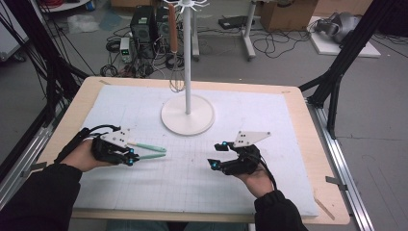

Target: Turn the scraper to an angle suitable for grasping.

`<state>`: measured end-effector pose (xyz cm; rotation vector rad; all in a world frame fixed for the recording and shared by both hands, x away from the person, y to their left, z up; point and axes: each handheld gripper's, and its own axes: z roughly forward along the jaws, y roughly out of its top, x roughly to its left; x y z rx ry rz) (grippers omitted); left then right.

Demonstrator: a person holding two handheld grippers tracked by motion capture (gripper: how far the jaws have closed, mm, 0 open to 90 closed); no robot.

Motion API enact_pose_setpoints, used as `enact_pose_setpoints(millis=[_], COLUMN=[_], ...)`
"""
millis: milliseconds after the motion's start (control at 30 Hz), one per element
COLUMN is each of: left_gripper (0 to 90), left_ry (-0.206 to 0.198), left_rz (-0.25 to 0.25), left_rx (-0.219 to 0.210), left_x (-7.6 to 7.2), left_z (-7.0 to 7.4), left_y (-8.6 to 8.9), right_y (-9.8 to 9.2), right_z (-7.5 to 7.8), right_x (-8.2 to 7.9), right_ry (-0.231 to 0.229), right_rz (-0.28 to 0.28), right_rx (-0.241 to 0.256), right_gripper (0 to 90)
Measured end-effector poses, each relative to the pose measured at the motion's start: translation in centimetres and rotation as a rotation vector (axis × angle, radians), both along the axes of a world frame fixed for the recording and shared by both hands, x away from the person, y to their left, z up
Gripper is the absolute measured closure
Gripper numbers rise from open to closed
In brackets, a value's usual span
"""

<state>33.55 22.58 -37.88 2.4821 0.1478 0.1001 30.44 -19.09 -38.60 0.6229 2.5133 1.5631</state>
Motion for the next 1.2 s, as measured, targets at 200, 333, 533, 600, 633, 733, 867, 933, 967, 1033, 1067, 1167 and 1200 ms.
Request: enact_pose_setpoints(millis=[200,333,533,600,633,733,867,933,967,1033,1067,1167,1200], left_gripper=[84.3,84.4,84.4,84.4,84.4,84.3,84.4,84.3,84.3,84.3,84.3,84.3,84.3], left_ry=[-0.011,-0.014,-0.018,-0.018,-0.018,-0.018,-0.021,-0.025,-0.022,-0.027,-0.027,-0.029,-0.031], left_rz=[-0.016,-0.022,-0.038,-0.041,-0.043,-0.051,-0.061,-0.069,-0.069,-0.08,-0.083,-0.092,-0.095], left_rx=[-0.013,-0.029,-0.049,-0.058,-0.067,-0.074,-0.086,-0.093,-0.1,-0.104,-0.103,-0.108,-0.109], left_x=[-0.3,-0.5,-0.8,-1.0,-1.0,-1.2,-1.4,-1.5,-1.5,-1.6,-1.6,-1.9,-1.9], left_z=[0.9,1.3,1.8,1.9,2.0,2.2,2.6,2.9,3.0,3.3,3.3,3.6,3.6], left_y=[-0.8,-1.3,-2.0,-2.2,-2.4,-2.7,-3.2,-3.5,-3.6,-3.9,-4.0,-4.4,-4.5], right_y=[0.5,0.9,1.7,2.0,2.2,2.6,3.3,3.6,3.8,4.1,4.2,4.6,4.7], right_z=[0.6,1.0,1.6,1.7,1.8,1.9,2.1,2.2,2.2,2.3,2.4,2.6,2.7], right_x=[-0.1,-0.2,0.0,0.1,0.1,0.1,0.2,0.2,0.2,0.2,0.2,0.2,0.2], right_ry=[-0.009,-0.019,-0.021,-0.019,-0.018,-0.014,-0.013,-0.019,-0.013,-0.011,-0.01,-0.02,-0.021], right_rz=[0.027,0.047,0.079,0.09,0.097,0.116,0.139,0.151,0.159,0.164,0.17,0.182,0.186], right_rx=[0.014,0.024,0.034,0.038,0.038,0.041,0.03,0.033,0.036,0.031,0.028,0.028,0.03], right_gripper=[36.3,36.1,35.2,35.0,34.9,34.4,33.7,32.8,32.6,32.3,32.3,32.4,32.5])
